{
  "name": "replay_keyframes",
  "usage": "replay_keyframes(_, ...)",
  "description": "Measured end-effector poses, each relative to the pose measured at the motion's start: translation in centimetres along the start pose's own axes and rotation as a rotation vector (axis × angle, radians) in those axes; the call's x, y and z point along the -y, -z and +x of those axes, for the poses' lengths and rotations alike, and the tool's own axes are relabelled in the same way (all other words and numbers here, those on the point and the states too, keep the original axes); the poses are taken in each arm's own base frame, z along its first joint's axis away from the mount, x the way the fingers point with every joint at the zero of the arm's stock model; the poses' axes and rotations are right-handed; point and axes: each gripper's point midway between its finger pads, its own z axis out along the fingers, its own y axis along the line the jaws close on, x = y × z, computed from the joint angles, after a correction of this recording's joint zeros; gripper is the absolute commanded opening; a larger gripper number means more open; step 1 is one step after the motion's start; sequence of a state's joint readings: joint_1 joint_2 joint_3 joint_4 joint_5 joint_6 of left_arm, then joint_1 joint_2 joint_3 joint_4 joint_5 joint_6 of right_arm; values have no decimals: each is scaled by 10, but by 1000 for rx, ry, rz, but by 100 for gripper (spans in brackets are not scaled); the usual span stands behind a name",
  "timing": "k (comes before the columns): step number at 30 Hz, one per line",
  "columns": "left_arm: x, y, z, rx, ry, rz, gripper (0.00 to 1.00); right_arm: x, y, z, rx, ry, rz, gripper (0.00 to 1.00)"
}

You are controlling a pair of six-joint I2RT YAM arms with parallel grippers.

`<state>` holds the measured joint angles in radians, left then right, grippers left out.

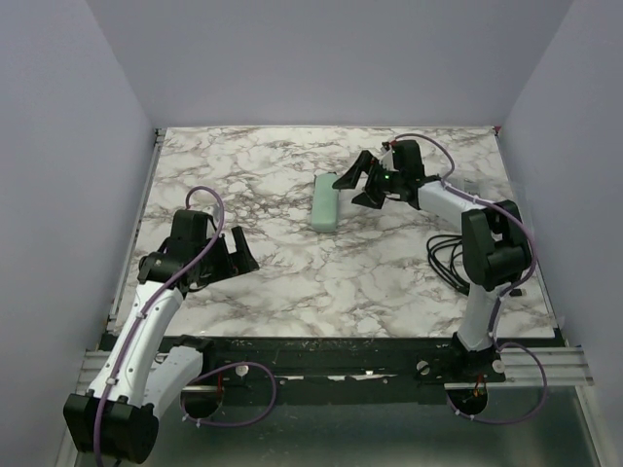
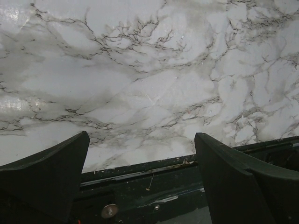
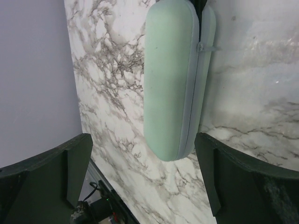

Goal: Open the umbrella

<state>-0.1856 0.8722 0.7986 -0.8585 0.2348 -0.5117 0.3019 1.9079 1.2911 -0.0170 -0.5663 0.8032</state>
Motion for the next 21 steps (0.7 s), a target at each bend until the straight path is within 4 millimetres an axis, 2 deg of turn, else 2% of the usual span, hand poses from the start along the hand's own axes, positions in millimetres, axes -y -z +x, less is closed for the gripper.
replay_keyframes(4, 2, 3, -2, 18, -5, 9, 99, 13, -16, -4, 4, -1, 12, 99)
replay_keyframes(7, 1, 3, -1, 17, -7, 9, 99, 26, -31, -5, 2, -8, 19, 94)
replay_keyframes(12, 1, 3, -1, 17, -8, 8, 99, 48, -60, 4, -26, -38, 35, 91)
replay_keyframes(14, 1, 3, -1, 16, -8, 8, 99, 40, -71, 4, -35, -23, 3, 90)
replay_keyframes(16, 1, 2, -1, 13, -9, 6, 99, 31, -84, 8, -44, -1, -20, 79)
replay_keyframes(19, 1, 2, -1, 12, -9, 6, 99, 21, -102, 19, -67, 26, -54, 55)
replay_keyframes(21, 1, 2, -1, 12, -9, 5, 98, 17, -112, 28, -90, 24, -78, 49)
